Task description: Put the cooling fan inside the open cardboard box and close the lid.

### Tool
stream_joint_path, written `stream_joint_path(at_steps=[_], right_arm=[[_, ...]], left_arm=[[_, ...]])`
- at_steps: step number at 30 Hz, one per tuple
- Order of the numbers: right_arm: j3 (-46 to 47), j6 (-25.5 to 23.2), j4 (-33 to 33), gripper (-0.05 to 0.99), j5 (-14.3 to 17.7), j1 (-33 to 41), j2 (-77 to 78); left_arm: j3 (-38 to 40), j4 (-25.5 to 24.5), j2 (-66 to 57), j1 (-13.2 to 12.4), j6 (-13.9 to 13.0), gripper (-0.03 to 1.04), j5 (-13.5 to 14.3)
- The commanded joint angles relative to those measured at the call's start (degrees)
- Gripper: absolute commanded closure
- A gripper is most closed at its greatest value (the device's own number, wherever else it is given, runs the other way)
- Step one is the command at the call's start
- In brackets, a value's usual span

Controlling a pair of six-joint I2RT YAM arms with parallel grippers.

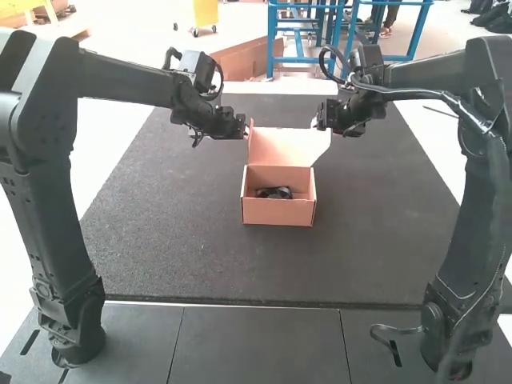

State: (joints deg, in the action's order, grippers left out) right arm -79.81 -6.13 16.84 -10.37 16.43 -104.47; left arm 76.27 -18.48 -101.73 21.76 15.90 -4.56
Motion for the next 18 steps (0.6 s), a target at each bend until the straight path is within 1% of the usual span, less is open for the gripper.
stream_joint_path(at_steps=[1,5,8,11,13,15,18], right_arm=[[-1.9,-1.5,-0.4,0.41,-0.8,-0.4,0.1],[-1.6,-2.0,-0.5,0.59,-0.9,-0.5,0.1],[-1.6,-2.0,-0.7,0.66,-0.8,-0.5,0.1],[-1.6,-2.0,-1.0,0.72,-0.8,-0.4,0.1],[-1.6,-2.0,-1.0,0.72,-0.8,-0.3,0.1],[-1.6,-2.0,-1.1,0.76,-0.7,-0.3,0.1],[-1.3,-2.0,-1.0,0.76,-0.6,-0.3,0.1]], left_arm=[[2.3,0.0,-0.5,-0.1,-0.7,0.04,-0.8],[2.2,-0.2,-0.4,0.0,-0.7,0.04,-0.8],[2.1,-0.4,-0.4,0.0,-0.7,0.04,-0.8],[2.1,-0.5,-0.4,0.0,-0.7,0.04,-0.7],[2.2,-0.7,-0.5,0.0,-0.7,0.04,-0.7],[2.2,-0.9,-0.5,0.0,-0.7,0.04,-0.7],[2.2,-0.9,-0.4,0.0,-0.7,0.04,-0.7]])
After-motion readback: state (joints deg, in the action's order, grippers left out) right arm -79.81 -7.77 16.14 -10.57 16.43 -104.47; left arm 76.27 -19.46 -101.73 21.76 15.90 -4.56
